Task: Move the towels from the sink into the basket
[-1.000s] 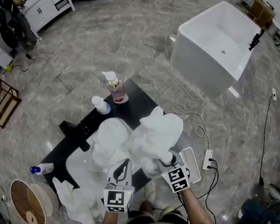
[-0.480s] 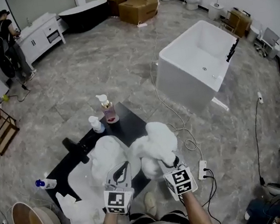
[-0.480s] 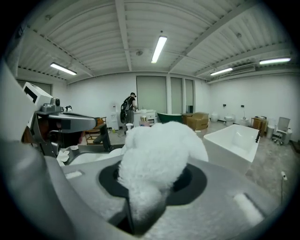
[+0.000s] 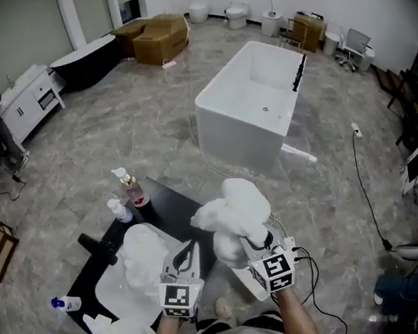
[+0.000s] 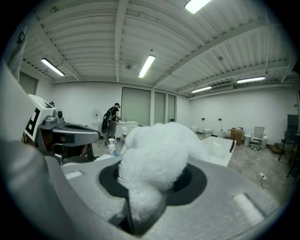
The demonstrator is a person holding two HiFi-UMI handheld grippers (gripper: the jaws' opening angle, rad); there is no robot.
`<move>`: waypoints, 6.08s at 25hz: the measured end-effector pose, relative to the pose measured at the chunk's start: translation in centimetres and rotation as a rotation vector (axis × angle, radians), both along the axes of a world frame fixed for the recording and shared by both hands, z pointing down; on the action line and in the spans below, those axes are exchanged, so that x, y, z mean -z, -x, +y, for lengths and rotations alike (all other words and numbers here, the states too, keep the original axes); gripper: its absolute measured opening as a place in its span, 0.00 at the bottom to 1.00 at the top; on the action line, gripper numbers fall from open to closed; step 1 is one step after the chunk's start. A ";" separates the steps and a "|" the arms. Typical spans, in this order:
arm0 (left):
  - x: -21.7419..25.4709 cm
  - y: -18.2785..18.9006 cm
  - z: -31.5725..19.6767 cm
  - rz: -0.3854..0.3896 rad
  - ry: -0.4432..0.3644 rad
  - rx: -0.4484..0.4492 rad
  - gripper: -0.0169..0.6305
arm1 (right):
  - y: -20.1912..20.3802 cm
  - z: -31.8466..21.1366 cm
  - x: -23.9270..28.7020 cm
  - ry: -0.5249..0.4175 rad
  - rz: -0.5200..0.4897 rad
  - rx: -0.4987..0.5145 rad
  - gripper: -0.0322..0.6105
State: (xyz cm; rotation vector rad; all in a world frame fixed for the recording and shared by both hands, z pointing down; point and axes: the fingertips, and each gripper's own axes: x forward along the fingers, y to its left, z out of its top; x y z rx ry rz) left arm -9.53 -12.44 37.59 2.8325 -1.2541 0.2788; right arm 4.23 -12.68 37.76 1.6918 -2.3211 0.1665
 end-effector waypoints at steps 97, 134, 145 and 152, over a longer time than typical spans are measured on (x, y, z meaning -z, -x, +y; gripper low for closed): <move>-68.3 -24.6 10.8 -0.206 0.547 -0.218 0.04 | -22.5 14.4 -76.7 0.517 -0.147 -0.239 0.69; -17.9 -32.3 3.9 -0.063 0.063 -0.317 0.04 | -28.7 6.9 -21.0 0.065 -0.047 -0.319 0.29; -4.2 -30.4 7.2 -0.050 -0.029 -0.304 0.04 | -26.3 9.8 -6.2 -0.026 -0.024 -0.292 0.21; -0.2 -28.3 8.2 -0.038 -0.054 -0.255 0.04 | -24.7 11.7 -1.6 -0.066 -0.005 -0.272 0.15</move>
